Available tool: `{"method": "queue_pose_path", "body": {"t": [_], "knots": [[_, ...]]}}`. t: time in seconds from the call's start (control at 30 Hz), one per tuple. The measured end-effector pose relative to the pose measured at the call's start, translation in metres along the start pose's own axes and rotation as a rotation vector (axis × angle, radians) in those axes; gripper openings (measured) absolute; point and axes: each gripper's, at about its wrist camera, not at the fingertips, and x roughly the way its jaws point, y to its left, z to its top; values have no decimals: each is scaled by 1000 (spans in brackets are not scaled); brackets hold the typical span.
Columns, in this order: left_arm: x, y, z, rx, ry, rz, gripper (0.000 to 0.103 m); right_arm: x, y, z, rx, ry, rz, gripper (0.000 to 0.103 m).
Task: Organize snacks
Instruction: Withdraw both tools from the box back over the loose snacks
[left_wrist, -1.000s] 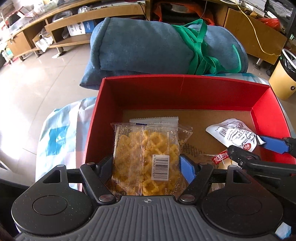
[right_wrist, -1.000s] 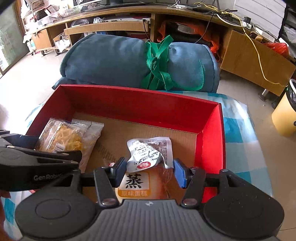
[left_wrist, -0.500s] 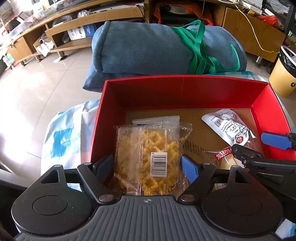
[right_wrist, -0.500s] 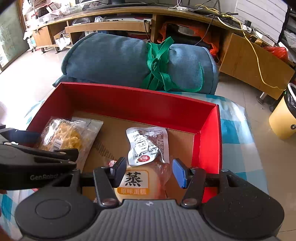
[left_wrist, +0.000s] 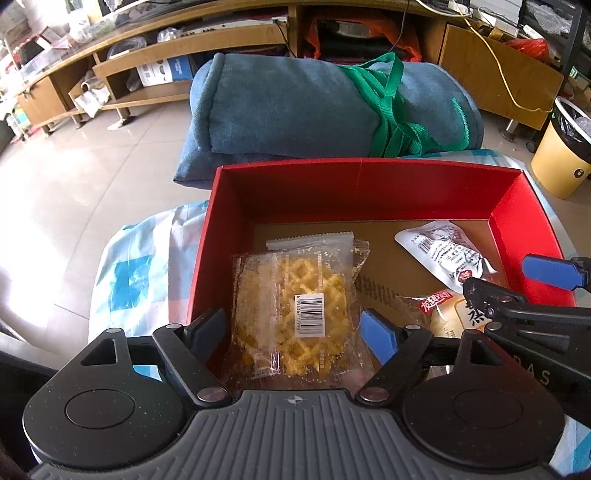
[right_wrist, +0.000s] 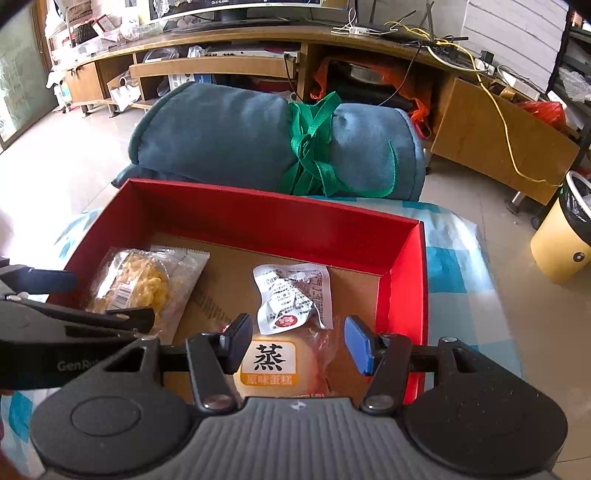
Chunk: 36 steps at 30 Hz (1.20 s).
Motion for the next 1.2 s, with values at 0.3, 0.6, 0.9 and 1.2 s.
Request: {"method": "queue_pose_path", "body": {"t": [0.3, 0.6, 0.9, 1.2], "knots": [[-18, 2, -5, -7, -27, -21, 86, -19, -3, -3, 15, -31, 5, 54], [-37, 4, -17, -21, -51, -51, 86, -41, -2, -13, 13, -52, 19, 55], [-50, 3, -28, -26, -65, -74, 87, -55, -9, -24, 45, -60, 34, 55], [-61, 5, -42, -31, -74, -89, 87, -71, -9, -41, 66, -68, 46, 56]]}}
